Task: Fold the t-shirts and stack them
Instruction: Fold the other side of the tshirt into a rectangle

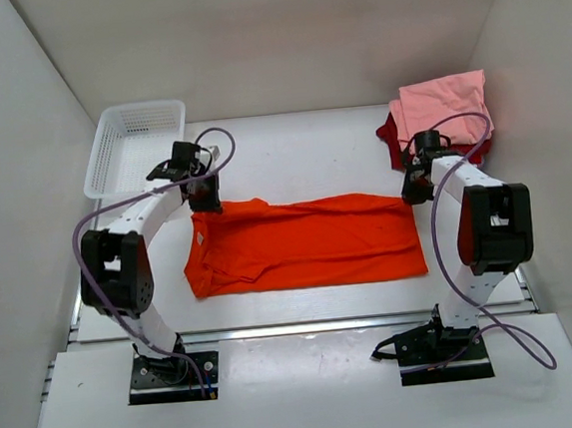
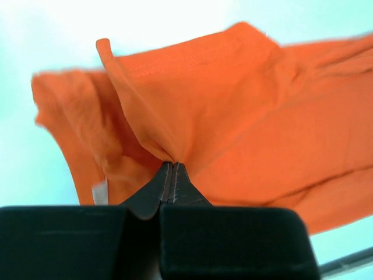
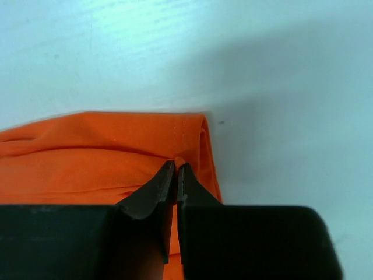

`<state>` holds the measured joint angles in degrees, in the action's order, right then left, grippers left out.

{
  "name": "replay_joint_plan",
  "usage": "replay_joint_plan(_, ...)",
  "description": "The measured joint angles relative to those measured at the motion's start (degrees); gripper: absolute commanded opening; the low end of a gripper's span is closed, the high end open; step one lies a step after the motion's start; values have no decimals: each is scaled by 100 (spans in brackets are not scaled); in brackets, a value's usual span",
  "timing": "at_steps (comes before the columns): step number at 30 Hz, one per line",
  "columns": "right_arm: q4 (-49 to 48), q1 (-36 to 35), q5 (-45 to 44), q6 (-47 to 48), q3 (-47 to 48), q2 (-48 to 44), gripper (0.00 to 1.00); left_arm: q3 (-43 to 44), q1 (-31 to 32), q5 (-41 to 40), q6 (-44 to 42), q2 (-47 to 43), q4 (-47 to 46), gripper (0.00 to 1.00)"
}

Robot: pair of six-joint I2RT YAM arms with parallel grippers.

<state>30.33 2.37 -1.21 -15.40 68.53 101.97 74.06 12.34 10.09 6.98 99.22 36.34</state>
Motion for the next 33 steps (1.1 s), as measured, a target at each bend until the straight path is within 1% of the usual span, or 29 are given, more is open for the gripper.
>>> replay_joint_plan(8,-262,55,208,79,-905,-874,1,-1714,52,-177,24,-1220,-210,0)
replay_joint_plan(11,-348,188,330,83,-1193,-1141,0,-2092,48,-229,48,-1602,-210,0)
replay_joint_plan(15,-391,267,457,85,-1491,-1353,1,-2271,26,-258,57,-1814,-321,0)
replay_joint_plan(22,-374,264,487,74,-1731,-1405,0,-2396,-59,-328,98,-1808,-516,0)
replay_joint_plan(31,-26,238,382,13,-1980,-1628,0,-2507,-15,-321,162,-1930,-485,1)
replay_joint_plan(32,31,238,372,15,-1980,-1628,7,-2542,-17,-321,170,-1998,-490,8)
replay_joint_plan(33,87,234,358,17,-1980,-1631,17,-2566,-24,-321,184,-2061,-487,14)
